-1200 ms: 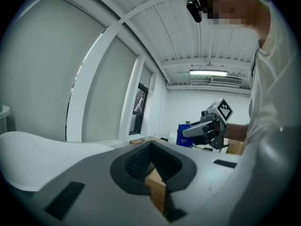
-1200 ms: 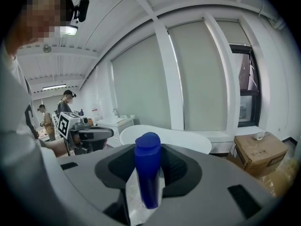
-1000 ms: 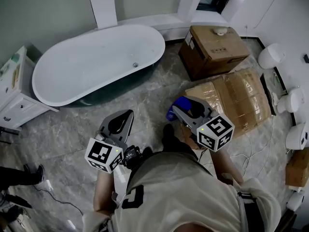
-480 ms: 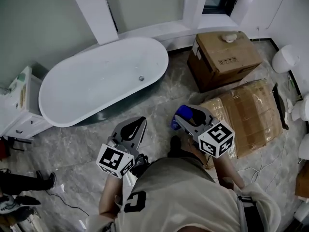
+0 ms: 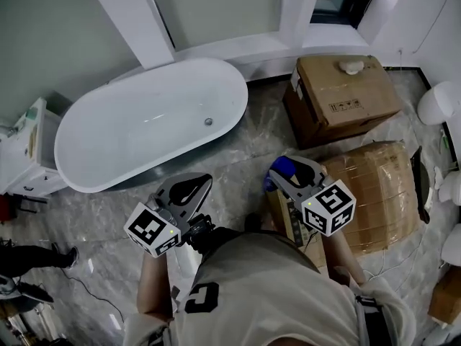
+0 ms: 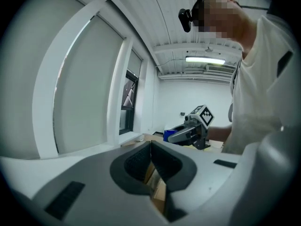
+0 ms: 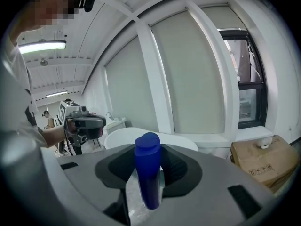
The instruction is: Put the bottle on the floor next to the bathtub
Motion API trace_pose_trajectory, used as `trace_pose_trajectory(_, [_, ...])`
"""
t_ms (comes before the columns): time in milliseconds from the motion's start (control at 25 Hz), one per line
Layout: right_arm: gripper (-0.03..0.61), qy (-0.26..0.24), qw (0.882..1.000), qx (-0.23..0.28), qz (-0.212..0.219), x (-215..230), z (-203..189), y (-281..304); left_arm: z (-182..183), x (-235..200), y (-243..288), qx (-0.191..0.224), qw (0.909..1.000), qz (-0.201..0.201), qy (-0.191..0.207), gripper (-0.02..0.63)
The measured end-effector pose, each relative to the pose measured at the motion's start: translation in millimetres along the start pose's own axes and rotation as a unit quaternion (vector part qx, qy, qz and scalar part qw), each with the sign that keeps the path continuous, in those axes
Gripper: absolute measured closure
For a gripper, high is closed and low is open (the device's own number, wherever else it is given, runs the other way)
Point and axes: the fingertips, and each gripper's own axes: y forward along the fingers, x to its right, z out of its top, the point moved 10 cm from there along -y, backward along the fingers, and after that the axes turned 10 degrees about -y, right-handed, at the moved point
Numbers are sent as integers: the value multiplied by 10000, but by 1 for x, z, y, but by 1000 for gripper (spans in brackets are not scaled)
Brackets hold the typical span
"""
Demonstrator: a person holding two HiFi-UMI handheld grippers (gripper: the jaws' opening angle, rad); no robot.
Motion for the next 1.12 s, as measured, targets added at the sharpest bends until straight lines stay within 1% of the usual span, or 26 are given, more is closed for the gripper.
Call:
trace_pose_trajectory(80, [417,-5,10000,-53,30,16,0,2,4,-5,4,-85,9996,-205,-196,555])
trace_pose_trajectory(160, [417,-10,9999,-50,96,29,5,8,11,-15,2,-46,9988,-270,-404,555])
trace_pose_trajectory(240, [417,7,9998,3,175,39,10,16,21,-29,-2,63,9988,-115,-470,555])
trace_pose_trajectory(320, [417,13,9997,16,253,47,13,25,30,-42,-7,162,9992,185,-329,555])
trace_pose_trajectory(400, [417,-26,9994,-35,330,51,17,37,36,-56,-14,155,9989,410,-157,555])
trace_pose_trajectory(480, [417,-72,9991,-60,404,55,24,50,39,-74,-21,-88,9992,384,-89,555])
trace_pose_trajectory(600, [417,-105,9989,-60,462,65,38,78,40,-105,-23,-736,9972,115,-69,555])
trace_pose_trajectory(640, [417,-120,9987,-109,483,68,41,88,38,-114,-22,-820,9965,127,-76,555])
trace_pose_trajectory(680, [417,-136,9985,-176,505,72,44,98,36,-123,-19,-815,9965,169,-110,555])
trace_pose_trajectory(760, [417,-174,9980,-289,541,78,53,118,35,-143,-10,-641,9975,243,-193,555])
trace_pose_trajectory(920, [417,-304,9974,-335,560,92,79,164,43,-189,16,1,9984,490,-268,555])
trace_pose_trajectory(1000, [417,-398,9970,-387,544,101,91,186,48,-206,32,125,9985,526,-118,555])
trace_pose_trajectory(1080, [417,-506,9964,-441,526,108,101,206,54,-220,44,115,9990,415,70,555])
trace_pose_trajectory(1120, [417,-562,9960,-455,521,110,106,216,58,-228,48,130,9993,328,102,555])
